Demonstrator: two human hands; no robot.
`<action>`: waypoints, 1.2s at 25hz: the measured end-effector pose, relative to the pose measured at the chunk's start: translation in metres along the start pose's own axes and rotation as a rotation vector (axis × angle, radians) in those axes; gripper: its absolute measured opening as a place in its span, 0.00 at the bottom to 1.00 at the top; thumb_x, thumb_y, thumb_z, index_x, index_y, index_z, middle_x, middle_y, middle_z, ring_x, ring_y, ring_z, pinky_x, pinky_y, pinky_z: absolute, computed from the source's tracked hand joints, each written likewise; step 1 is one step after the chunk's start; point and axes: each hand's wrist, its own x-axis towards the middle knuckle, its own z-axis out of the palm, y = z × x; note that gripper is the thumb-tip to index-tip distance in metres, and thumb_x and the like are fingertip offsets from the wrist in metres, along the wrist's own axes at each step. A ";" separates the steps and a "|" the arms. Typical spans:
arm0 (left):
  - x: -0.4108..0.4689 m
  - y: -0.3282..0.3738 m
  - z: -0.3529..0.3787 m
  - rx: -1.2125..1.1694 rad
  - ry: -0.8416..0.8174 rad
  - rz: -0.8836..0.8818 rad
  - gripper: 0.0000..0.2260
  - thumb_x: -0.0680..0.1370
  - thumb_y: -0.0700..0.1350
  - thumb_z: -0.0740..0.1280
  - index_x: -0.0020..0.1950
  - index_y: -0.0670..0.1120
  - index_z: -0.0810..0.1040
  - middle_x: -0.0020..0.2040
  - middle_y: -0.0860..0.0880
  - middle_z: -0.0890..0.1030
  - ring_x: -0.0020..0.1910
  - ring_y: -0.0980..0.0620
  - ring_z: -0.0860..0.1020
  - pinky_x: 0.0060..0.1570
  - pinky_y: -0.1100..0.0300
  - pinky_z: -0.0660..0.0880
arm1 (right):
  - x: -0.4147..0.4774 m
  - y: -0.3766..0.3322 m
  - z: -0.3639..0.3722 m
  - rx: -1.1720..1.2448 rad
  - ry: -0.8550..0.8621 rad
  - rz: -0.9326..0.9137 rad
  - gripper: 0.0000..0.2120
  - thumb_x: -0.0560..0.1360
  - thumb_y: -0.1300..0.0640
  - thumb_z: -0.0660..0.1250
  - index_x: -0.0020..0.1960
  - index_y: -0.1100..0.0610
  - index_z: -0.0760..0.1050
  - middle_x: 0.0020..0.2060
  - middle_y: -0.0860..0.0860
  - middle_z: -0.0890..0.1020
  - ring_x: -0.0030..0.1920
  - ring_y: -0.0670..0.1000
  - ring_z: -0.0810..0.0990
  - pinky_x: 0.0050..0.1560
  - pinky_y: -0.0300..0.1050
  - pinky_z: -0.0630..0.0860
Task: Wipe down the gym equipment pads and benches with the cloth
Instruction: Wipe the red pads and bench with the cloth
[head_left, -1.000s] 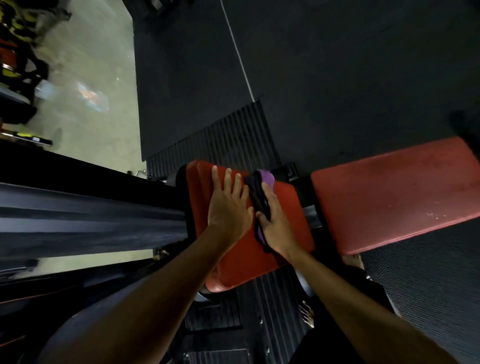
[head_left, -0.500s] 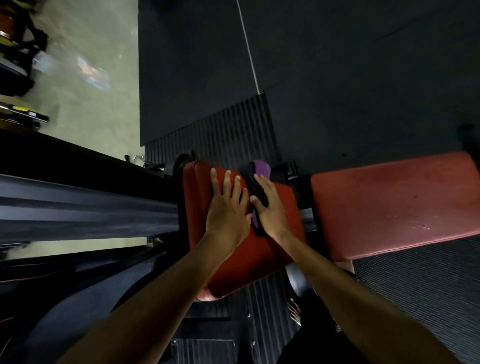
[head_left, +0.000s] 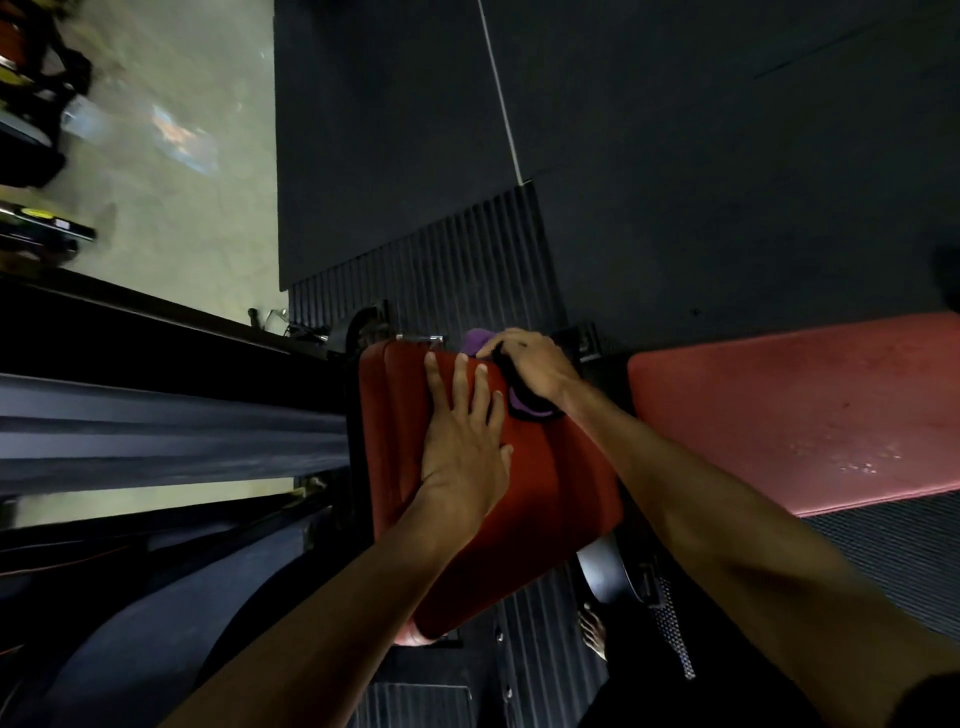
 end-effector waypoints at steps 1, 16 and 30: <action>0.002 0.000 0.000 0.006 0.000 0.002 0.31 0.85 0.60 0.42 0.83 0.43 0.43 0.82 0.35 0.41 0.78 0.29 0.38 0.66 0.20 0.35 | 0.003 0.005 -0.001 -0.052 -0.028 0.001 0.16 0.83 0.52 0.55 0.48 0.44 0.82 0.58 0.45 0.82 0.60 0.46 0.78 0.65 0.46 0.69; 0.012 0.010 0.004 0.029 -0.010 0.004 0.31 0.85 0.60 0.41 0.83 0.43 0.44 0.82 0.35 0.41 0.78 0.28 0.38 0.66 0.20 0.35 | -0.027 0.026 0.040 0.262 0.329 0.029 0.07 0.83 0.60 0.62 0.53 0.53 0.79 0.58 0.47 0.79 0.61 0.48 0.77 0.67 0.44 0.68; 0.014 0.015 0.006 0.049 0.011 0.000 0.32 0.84 0.61 0.43 0.83 0.43 0.48 0.82 0.35 0.47 0.79 0.28 0.42 0.69 0.22 0.41 | -0.111 0.053 0.065 0.263 0.351 0.129 0.15 0.86 0.54 0.58 0.70 0.50 0.75 0.79 0.44 0.62 0.77 0.39 0.56 0.75 0.34 0.52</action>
